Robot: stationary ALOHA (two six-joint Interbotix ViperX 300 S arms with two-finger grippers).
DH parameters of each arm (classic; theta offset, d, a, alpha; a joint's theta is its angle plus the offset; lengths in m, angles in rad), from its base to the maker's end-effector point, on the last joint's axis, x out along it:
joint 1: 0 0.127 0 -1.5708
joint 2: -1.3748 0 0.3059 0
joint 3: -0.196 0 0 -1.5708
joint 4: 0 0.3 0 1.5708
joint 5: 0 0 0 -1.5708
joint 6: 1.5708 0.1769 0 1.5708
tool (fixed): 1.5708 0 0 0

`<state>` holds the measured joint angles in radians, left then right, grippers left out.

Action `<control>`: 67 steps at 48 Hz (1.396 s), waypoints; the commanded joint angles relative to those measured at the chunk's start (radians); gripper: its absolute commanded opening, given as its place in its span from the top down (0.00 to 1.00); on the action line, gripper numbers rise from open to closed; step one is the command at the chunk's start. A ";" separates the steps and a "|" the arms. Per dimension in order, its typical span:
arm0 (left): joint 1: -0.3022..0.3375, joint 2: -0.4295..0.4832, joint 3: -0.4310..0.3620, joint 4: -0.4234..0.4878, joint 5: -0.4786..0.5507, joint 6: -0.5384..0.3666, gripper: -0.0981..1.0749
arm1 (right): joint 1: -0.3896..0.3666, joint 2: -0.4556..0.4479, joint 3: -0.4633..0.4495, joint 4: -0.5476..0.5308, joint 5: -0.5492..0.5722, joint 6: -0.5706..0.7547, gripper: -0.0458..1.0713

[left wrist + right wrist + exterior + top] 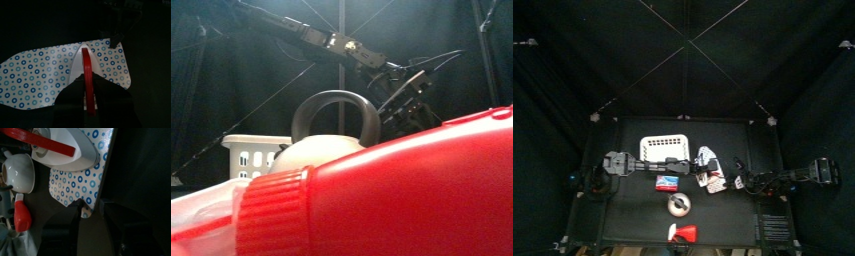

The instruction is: Place iron on board

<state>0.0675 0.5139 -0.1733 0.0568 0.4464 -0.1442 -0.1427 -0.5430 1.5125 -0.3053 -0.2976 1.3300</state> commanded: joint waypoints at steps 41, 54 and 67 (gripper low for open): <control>0.005 -0.009 -0.006 0.000 -0.003 0.000 0.52 | -0.043 0.091 -0.025 -0.014 -0.006 -0.005 0.54; 0.005 -0.011 -0.006 0.002 -0.003 0.000 0.52 | -0.043 0.092 -0.026 -0.014 -0.003 -0.005 0.54; 0.003 -0.006 0.000 0.000 -0.003 -0.002 0.52 | -0.043 0.091 -0.026 -0.014 0.000 -0.005 0.54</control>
<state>0.0690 0.5185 -0.1672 0.0583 0.4464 -0.1427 -0.1764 -0.4725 1.4849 -0.3160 -0.3191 1.3315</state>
